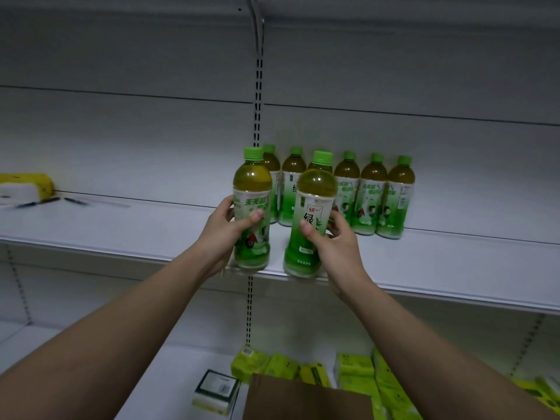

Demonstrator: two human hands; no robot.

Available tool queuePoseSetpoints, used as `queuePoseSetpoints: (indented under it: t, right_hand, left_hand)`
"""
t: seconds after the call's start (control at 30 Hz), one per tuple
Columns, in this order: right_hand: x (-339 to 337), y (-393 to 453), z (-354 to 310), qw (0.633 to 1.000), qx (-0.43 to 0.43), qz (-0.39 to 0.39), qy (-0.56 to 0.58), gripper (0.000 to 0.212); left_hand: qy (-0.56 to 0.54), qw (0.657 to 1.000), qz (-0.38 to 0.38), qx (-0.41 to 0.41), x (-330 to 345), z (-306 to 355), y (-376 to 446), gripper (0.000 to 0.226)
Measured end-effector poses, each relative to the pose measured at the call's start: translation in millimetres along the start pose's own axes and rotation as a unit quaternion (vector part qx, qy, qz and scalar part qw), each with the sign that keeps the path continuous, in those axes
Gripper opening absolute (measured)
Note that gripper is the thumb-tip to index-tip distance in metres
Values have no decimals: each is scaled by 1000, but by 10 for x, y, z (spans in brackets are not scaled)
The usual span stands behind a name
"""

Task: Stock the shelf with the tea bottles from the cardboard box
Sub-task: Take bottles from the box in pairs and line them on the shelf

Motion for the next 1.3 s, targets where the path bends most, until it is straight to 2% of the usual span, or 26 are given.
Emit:
queuePoseSetpoints:
  t: [0.3, 0.43, 0.53, 0.8, 1.1, 1.2, 1.3]
  right_hand:
    - [99, 144, 125, 1000, 0, -24, -19, 59]
    - [59, 60, 128, 995, 19, -51, -80, 67]
    - [-21, -31, 153, 991, 33, -45, -121, 75]
    - [-34, -26, 177, 980, 21, -35, -195, 56]
    - [102, 242, 246, 972, 16, -19, -234, 58]
    - [147, 343, 299, 970, 17, -19, -243, 58]
    - [184, 430, 369, 968, 12, -15, -249, 54]
  left_hand:
    - [61, 998, -9, 16, 69, -12, 27, 49]
    - [153, 988, -28, -4, 29, -102, -83, 67]
    - [182, 983, -10, -13, -40, -181, -186, 82]
    - [241, 968, 62, -26, -97, -184, -180, 88]
    - [279, 957, 74, -30, -34, -234, 65, 98]
    - [273, 959, 73, -40, -36, -283, 163, 93]
    - [261, 962, 64, -46, -25, -354, 271, 68]
Point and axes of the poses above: each hand's wrist, its own y-axis towards the middle knuckle, its own x-axis out of the palm, z = x × y, the point moved 8 cm from there along y, towards the middle knuckle, and after that the axes turned 6 degrees about y, right-handed, at the moved point
